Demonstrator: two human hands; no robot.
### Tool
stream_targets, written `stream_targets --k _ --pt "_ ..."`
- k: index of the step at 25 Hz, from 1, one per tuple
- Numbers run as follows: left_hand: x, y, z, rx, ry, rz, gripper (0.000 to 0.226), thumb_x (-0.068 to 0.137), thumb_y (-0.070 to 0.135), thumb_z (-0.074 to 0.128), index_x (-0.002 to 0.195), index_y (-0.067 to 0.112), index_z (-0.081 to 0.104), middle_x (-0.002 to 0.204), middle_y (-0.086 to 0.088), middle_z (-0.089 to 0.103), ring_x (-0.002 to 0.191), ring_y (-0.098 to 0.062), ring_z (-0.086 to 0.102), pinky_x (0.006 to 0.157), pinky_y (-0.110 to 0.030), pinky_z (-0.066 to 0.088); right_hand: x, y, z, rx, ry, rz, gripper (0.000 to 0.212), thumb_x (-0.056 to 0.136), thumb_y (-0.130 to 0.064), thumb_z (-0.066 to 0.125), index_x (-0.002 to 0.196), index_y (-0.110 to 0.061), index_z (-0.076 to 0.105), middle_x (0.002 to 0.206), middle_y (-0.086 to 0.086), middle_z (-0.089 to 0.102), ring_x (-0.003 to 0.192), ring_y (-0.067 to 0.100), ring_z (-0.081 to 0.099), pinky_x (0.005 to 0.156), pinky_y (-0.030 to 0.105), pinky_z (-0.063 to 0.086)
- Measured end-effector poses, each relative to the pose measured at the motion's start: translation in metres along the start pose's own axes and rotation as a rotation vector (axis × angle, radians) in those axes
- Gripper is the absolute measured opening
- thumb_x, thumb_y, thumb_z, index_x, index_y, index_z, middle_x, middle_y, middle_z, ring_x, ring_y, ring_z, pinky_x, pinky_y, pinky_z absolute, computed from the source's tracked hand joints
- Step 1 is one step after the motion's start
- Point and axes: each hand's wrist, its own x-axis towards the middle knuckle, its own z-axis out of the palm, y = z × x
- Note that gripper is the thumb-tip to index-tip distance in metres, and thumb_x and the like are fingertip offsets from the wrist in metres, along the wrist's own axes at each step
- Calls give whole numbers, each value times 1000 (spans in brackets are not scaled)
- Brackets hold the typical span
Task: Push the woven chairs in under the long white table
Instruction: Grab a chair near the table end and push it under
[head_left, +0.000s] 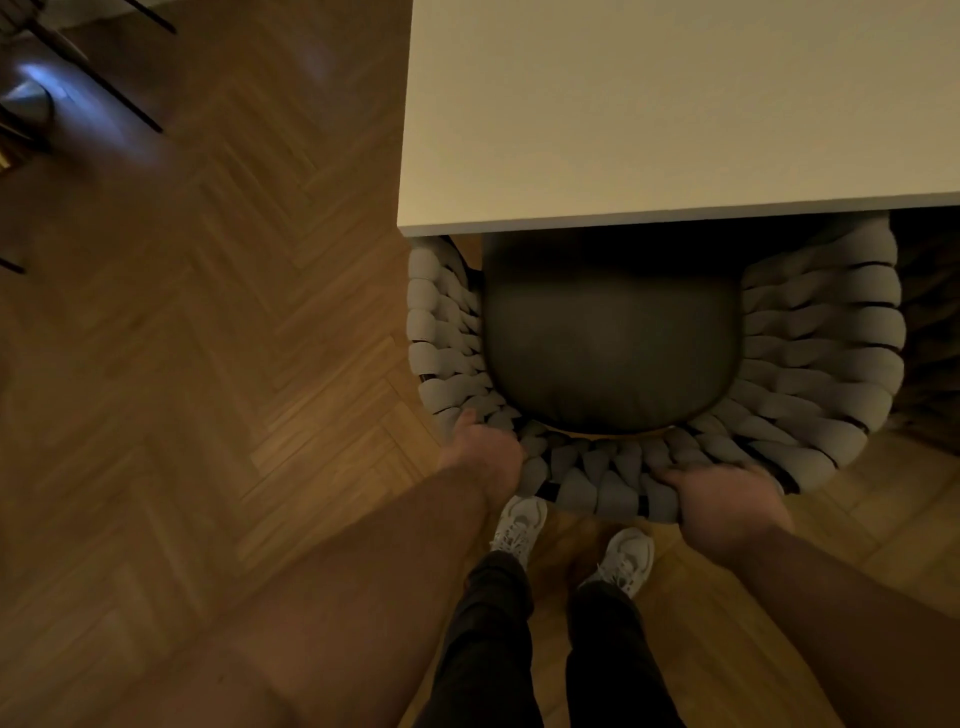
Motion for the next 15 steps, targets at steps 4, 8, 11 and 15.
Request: stream_targets --k 4,8,11,15 --pt "4 -3 -7 24 -15 12 36 103 30 50 138 32 60 139 3 63 133 -23 55 122 -56 20 13 9 3 0 -49 -5 56 99 -28 46 150 -50 45 139 -14 63 120 15 63 100 40 52" --pt "0 0 -14 11 -24 0 48 102 27 52 150 36 51 152 2 54 144 -24 45 127 -56 7 12 4 6 -6 -49 50 49 100 -31 46 147 -47 49 143 -9 61 127 19 59 110 44 42" --pt "-8 -5 -15 -14 -3 14 54 102 23 50 155 37 46 160 2 46 151 -23 38 129 -57 -2 3 0 3 50 -2 91 49 98 -34 52 146 -45 50 142 -9 60 130 20 55 113 45 37" --pt "-19 -5 -15 -98 15 -28 56 99 18 47 152 37 49 158 5 48 152 -19 37 129 -57 -1 -23 4 5 88 64 25 57 96 -40 56 151 -38 43 153 -6 49 141 19 44 123 45 21"
